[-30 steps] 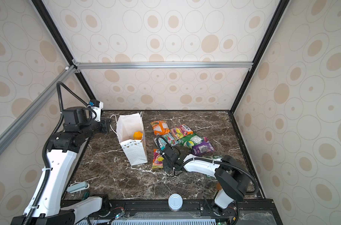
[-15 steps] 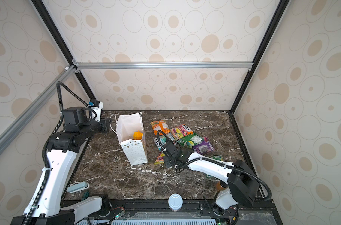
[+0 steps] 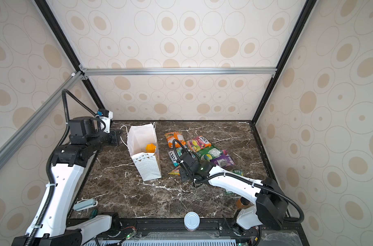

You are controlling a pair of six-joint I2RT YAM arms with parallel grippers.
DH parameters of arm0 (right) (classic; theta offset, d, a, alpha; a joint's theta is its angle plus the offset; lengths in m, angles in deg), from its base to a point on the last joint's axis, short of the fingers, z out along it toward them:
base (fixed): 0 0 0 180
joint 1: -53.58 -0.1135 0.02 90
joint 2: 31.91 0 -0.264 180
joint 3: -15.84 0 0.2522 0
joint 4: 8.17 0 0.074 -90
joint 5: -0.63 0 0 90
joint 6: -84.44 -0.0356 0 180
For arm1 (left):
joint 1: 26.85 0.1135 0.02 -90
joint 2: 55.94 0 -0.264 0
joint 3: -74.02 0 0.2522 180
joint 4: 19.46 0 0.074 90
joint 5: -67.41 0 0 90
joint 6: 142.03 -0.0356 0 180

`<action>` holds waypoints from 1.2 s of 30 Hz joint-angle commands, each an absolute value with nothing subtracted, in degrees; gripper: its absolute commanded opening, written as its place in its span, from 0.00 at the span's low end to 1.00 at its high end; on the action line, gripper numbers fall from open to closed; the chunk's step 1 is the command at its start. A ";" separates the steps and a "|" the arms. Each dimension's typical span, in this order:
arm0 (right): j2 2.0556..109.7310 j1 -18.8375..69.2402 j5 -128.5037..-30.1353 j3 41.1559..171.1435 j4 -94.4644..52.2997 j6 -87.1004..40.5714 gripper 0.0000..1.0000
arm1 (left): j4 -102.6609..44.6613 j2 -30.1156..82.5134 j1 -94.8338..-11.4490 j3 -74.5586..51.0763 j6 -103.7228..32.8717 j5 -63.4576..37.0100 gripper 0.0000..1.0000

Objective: Place the snacks into the paper bag
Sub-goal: 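Close the right gripper on the Fox's Fruits packet and lift it, then carry the Fox's Fruits packet with the right gripper over the paper bag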

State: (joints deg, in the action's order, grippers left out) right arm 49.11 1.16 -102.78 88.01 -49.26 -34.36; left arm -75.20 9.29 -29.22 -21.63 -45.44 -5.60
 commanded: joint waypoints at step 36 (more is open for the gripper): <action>41.89 0.28 -95.79 108.39 -63.62 -19.76 0.00 | -73.87 7.52 -29.53 -21.57 -46.55 -5.97 0.00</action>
State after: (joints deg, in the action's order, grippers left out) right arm 42.77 0.94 -97.19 105.43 -62.31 -22.30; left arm -74.96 9.11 -29.22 -21.58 -45.44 -5.91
